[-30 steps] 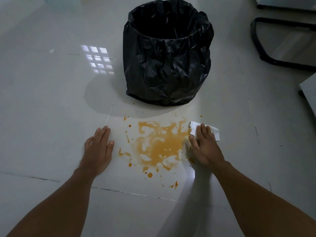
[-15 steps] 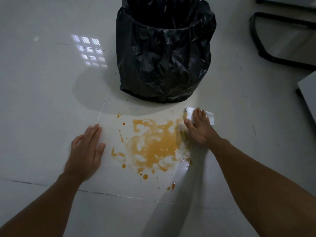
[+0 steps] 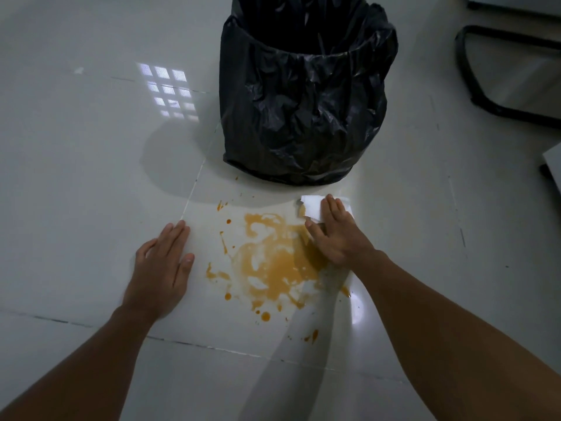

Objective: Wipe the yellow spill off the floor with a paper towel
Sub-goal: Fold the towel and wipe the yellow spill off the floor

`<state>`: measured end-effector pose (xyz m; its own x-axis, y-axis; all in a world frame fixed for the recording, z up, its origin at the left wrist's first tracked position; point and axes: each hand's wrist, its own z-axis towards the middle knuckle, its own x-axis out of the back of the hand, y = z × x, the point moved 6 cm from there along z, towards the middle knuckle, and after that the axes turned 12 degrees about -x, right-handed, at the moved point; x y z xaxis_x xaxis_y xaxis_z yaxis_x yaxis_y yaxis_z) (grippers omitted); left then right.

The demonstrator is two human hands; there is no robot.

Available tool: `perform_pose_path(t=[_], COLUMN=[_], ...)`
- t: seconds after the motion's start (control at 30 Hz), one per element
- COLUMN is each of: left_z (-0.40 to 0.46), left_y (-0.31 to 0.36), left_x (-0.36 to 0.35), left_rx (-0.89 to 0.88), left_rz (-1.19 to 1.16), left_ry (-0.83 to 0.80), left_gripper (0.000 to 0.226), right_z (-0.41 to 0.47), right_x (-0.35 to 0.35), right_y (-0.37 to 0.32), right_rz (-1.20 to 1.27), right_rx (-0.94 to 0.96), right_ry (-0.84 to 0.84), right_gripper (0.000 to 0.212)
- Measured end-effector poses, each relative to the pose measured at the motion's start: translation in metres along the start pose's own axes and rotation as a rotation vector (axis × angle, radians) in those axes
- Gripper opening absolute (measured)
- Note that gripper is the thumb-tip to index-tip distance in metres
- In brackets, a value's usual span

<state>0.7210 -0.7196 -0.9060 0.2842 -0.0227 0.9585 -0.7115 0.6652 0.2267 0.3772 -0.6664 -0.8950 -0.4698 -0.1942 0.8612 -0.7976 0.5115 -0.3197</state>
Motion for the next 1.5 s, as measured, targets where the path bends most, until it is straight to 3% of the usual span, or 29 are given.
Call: perform_pose_path(t=[0.4, 0.6, 0.7, 0.77, 0.9, 1.17, 1.5], left_z=[-0.001, -0.002, -0.003, -0.002, -0.002, -0.002, -0.003], left_y=[-0.002, -0.005, -0.004, -0.004, -0.004, -0.005, -0.003], left_x=[-0.005, -0.005, -0.004, -0.004, -0.003, -0.002, -0.003], left_rx=[0.025, 0.039, 0.041, 0.040, 0.048, 0.060, 0.068], left_rz=[0.040, 0.052, 0.047, 0.037, 0.027, 0.008, 0.045], left_ry=[-0.058, -0.063, -0.048, -0.044, -0.053, -0.056, -0.101], left_gripper=[0.063, 0.061, 0.060, 0.060, 0.062, 0.065, 0.083], right_z=[0.006, 0.003, -0.005, -0.009, -0.007, -0.015, -0.001], right_x=[-0.013, -0.008, 0.001, 0.001, -0.006, -0.009, -0.023], right_y=[-0.023, -0.025, -0.016, -0.013, -0.020, -0.026, -0.066], right_rz=[-0.119, -0.060, 0.069, 0.062, 0.029, -0.013, -0.099], right_rx=[0.037, 0.041, -0.047, -0.086, -0.102, 0.060, 0.224], right_ry=[0.018, -0.010, 0.080, 0.138, 0.057, -0.026, -0.065], right_gripper=[0.100, 0.094, 0.087, 0.090, 0.099, 0.086, 0.084])
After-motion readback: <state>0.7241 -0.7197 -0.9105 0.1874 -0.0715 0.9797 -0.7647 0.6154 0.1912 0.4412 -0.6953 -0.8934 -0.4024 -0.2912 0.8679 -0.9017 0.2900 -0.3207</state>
